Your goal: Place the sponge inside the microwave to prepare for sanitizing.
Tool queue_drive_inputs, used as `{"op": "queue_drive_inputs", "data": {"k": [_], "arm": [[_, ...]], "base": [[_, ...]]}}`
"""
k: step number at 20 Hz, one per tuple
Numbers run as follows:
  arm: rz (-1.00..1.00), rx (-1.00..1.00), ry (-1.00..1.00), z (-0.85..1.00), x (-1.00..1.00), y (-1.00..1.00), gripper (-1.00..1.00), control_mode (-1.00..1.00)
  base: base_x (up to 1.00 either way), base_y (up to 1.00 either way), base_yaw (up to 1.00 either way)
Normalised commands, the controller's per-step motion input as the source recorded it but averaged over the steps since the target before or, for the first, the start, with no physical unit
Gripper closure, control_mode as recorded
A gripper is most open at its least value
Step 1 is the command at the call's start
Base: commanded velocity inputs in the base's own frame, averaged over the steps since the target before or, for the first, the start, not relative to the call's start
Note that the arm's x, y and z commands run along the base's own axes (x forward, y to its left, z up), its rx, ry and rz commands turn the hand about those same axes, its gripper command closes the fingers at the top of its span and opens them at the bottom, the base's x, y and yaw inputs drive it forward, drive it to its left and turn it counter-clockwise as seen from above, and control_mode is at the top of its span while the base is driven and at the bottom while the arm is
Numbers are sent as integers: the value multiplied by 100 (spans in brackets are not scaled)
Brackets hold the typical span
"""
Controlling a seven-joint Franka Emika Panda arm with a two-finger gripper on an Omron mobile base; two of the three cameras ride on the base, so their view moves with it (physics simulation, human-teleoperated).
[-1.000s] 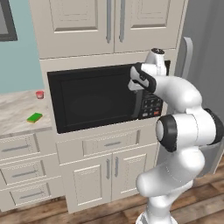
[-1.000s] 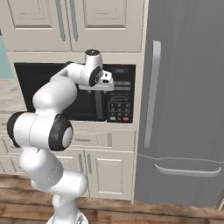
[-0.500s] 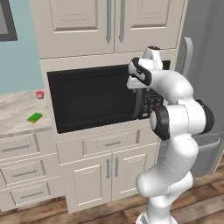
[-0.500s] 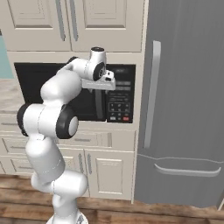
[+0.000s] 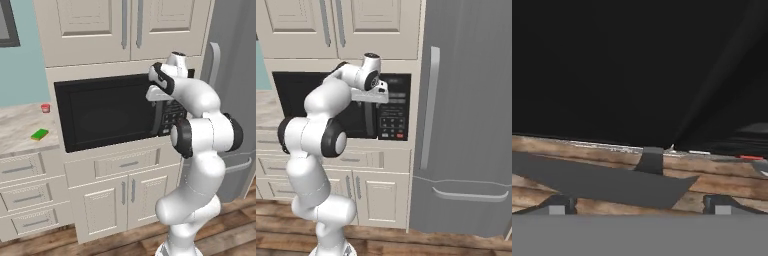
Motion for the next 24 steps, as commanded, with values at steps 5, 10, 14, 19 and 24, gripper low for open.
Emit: {"op": "queue_drive_inputs", "data": {"k": [5,10,14,19,24], "arm": [[5,-2,-33,-85,-2,0,-100,-100],[1,-2,-34,-28,-1,0,-100,-100],[0,0,-14,-43,0,0,-100,-100],[0,0,-10,-34,5,0,-100,-100],[0,0,-10,-18,32,0,-100,-100]], "base": [[0,0,0],[0,0,0],[0,0,0],[0,0,0],[0,0,0]]}}
